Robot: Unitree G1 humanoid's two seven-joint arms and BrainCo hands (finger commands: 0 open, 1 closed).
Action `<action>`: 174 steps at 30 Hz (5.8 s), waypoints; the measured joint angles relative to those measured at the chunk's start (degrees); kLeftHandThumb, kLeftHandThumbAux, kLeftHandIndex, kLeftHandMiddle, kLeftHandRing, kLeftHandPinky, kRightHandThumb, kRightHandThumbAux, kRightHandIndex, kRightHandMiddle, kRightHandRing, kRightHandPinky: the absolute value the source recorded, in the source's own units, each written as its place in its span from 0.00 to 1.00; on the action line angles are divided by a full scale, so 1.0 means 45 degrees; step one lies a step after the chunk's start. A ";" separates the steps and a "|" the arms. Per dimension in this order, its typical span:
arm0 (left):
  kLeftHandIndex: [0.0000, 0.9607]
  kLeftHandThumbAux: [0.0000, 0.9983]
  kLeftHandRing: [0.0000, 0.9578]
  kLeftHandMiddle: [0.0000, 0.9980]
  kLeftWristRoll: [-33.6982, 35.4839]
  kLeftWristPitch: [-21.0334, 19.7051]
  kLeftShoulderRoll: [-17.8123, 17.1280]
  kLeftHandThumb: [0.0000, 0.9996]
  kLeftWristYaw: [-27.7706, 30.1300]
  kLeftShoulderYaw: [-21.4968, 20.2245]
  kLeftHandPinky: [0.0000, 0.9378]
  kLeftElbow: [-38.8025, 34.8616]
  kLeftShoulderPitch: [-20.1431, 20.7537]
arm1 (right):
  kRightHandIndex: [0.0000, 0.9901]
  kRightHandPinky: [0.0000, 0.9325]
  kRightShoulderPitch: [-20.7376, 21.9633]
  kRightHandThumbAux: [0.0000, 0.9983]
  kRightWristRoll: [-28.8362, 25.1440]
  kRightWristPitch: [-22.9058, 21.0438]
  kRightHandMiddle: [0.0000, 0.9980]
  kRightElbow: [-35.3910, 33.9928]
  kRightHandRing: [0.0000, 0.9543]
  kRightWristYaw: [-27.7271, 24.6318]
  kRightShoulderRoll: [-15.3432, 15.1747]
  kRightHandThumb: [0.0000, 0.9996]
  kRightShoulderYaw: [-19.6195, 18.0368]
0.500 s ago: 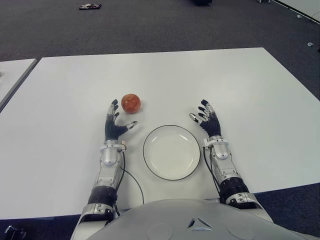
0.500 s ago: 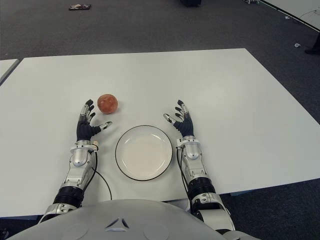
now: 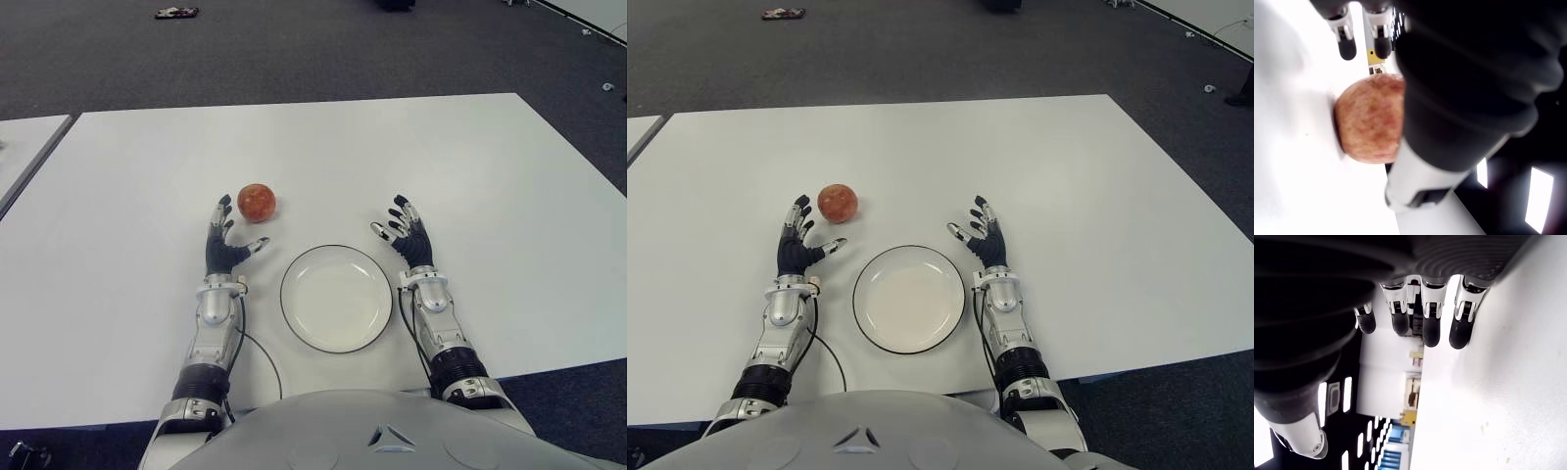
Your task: Put the apples into the plate.
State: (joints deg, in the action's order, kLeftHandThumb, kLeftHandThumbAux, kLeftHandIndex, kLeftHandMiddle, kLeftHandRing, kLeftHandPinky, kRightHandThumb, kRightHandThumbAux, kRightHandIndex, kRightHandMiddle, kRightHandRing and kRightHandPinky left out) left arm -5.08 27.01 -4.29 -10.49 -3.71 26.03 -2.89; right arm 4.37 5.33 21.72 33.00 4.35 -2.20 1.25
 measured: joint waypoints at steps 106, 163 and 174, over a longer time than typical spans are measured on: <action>0.00 0.31 0.00 0.00 -0.2013 -0.5283 -0.3314 0.00 0.5685 0.2493 0.00 -0.3481 0.5537 | 0.00 0.18 0.1072 0.69 0.0026 0.0431 0.08 0.1561 0.13 0.0375 0.0205 0.22 0.0030; 0.00 0.28 0.00 0.00 -1.0625 -0.8026 -0.4437 0.00 -0.0992 0.7043 0.00 0.2854 0.7538 | 0.02 0.20 0.1523 0.72 -0.0019 0.0764 0.11 0.2302 0.15 0.0176 0.0082 0.24 -0.0043; 0.00 0.30 0.00 0.00 -0.9921 -0.7210 -0.4409 0.00 -0.0994 0.6940 0.00 0.2813 0.7535 | 0.01 0.20 0.1523 0.71 -0.0015 0.0764 0.11 0.2301 0.15 0.0175 0.0077 0.24 -0.0038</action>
State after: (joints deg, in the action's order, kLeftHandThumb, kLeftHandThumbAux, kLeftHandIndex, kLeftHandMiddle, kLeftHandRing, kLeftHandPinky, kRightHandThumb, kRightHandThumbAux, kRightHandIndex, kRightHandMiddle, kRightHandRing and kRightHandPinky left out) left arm -49.72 -5.43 -24.13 -14.97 27.52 38.69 31.02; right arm 11.22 5.26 25.16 43.36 5.14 -1.86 1.08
